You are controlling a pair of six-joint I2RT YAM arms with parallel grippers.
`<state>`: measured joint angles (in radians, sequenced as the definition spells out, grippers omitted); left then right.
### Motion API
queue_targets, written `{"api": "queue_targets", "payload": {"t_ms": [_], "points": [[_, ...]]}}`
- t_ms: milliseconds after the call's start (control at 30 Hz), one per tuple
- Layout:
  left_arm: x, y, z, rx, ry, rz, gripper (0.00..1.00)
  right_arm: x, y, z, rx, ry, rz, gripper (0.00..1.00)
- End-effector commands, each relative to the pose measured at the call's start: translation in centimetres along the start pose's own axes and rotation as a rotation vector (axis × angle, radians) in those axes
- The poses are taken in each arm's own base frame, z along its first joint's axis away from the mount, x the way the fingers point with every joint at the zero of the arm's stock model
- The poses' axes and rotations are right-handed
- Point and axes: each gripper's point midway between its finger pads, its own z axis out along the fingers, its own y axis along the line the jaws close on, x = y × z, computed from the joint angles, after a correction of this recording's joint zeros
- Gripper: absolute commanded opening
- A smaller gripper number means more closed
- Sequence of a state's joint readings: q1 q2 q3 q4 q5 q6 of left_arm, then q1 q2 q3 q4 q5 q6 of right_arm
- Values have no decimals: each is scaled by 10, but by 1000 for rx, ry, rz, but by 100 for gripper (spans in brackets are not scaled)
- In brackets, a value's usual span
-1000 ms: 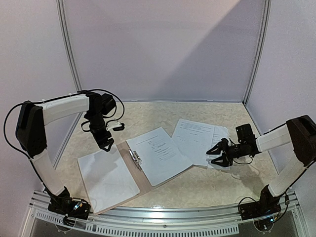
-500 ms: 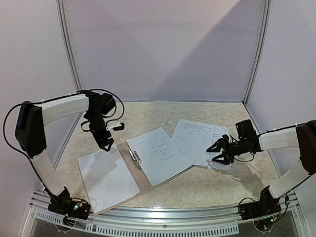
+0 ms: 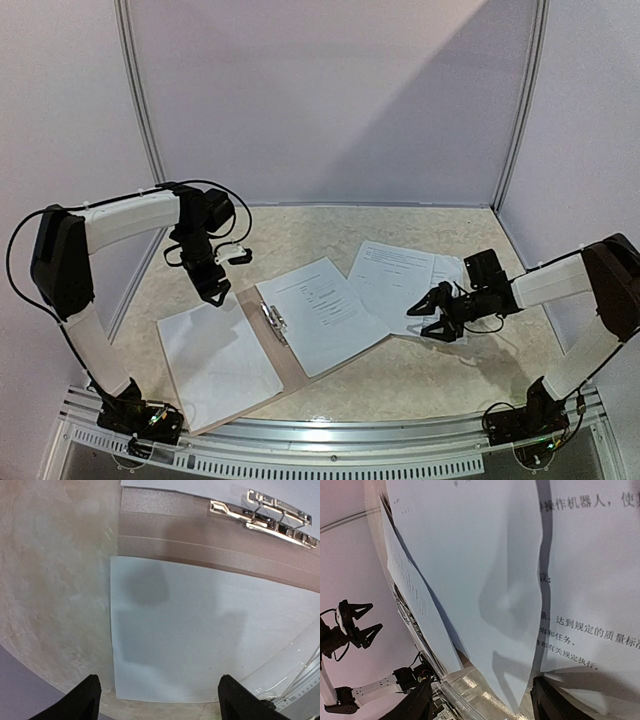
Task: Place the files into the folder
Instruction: Pick up the file from the center of the board.
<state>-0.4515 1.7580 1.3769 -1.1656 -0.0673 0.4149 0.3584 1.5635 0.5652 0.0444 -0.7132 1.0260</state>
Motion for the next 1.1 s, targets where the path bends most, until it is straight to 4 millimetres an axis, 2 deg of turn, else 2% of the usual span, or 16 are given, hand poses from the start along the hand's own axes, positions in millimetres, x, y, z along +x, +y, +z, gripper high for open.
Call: {"api": "queue_targets", "payload": {"t_ms": [0,200,500,800,900,1000,1067], "points": [[-2,-4,-6,-2,-21,11,82,-3,3,11,-23,5,8,67],[-1,-5,-3,1,-13,13,83,-12,21,10,-87,-24,-13,66],[-1,-4,-2,0,-7,15,83,-41,51,10,-138,-114,-30,61],[-1,-5,-1,3,-3,18,83,-70,21,34,-74,-196,90,58],[-1,-5,0,4,-2,18,83,-80,26,34,-89,-233,87,43],[0,-5,0,3,-1,21,83,-85,28,36,-88,-243,91,16],[0,-5,-2,3,-5,25,83,-88,31,34,-82,-252,84,2]]}}
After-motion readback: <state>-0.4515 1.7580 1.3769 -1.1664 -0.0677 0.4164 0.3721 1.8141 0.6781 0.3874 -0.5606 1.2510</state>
